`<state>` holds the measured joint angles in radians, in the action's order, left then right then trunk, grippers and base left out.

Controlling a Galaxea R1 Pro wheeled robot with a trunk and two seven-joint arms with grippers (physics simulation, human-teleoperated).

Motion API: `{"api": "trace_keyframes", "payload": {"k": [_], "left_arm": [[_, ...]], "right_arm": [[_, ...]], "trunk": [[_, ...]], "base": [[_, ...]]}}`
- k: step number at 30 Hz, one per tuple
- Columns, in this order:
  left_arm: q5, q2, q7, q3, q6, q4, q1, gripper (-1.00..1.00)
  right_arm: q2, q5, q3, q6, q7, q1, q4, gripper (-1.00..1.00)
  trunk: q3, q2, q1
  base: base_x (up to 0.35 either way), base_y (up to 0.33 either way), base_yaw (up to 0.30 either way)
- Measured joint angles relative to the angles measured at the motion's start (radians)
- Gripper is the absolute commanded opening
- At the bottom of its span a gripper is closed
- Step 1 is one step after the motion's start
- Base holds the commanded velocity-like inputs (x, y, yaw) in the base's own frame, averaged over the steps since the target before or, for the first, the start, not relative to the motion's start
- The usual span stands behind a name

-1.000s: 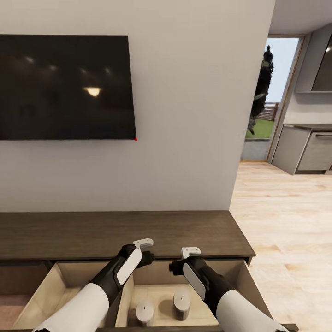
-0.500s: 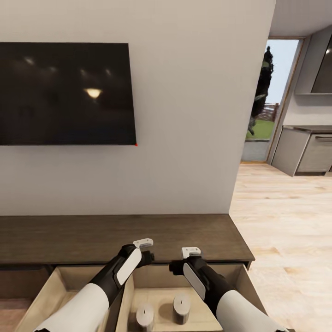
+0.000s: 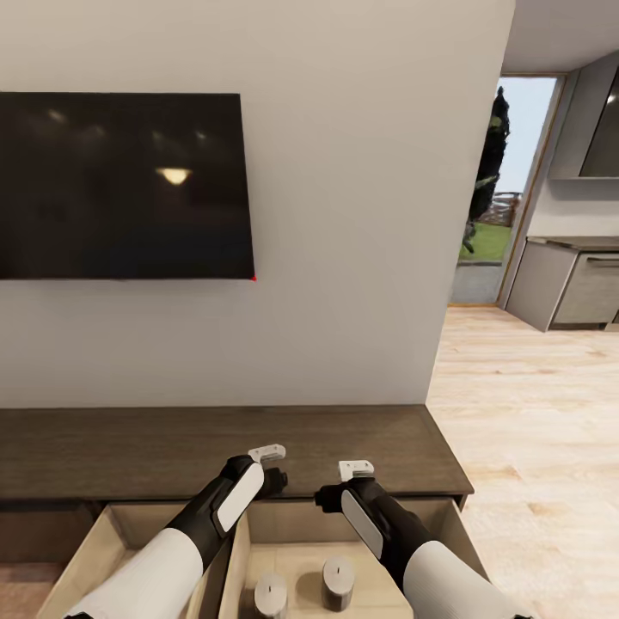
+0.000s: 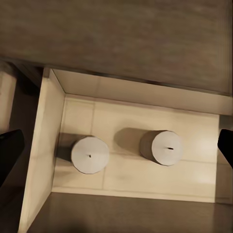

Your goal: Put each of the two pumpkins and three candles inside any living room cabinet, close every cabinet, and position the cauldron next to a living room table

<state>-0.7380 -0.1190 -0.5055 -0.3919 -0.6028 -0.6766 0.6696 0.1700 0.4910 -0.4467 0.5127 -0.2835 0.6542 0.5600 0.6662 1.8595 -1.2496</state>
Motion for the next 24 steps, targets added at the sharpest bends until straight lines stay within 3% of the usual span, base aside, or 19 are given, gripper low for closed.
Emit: {"api": "trace_keyframes", "payload": {"k": [8,12,24], "left_arm": [[0.0,0.005,0.004,0.0,-0.002,0.005,0.0,1.0],[-0.002,0.043,0.007,0.001,-0.005,0.009,0.0,1.0],[0.0,0.048,0.008,0.0,-0.005,0.008,0.0,1.0]], "right_arm": [[-0.005,0.0,0.001,0.002,0.0,0.0,-0.001,1.0],[-0.007,0.0,0.003,0.005,-0.001,0.0,-0.002,1.0],[-0.007,0.0,0.003,0.003,0.0,0.0,-0.002,1.0]], "trunk": [[-0.025,-0.056,0.031],[-0.038,-0.084,0.046],[-0.069,-0.154,0.084]], "base": [[0.0,0.0,0.0],[0.0,0.0,0.0],[0.0,0.0,0.0]]}}
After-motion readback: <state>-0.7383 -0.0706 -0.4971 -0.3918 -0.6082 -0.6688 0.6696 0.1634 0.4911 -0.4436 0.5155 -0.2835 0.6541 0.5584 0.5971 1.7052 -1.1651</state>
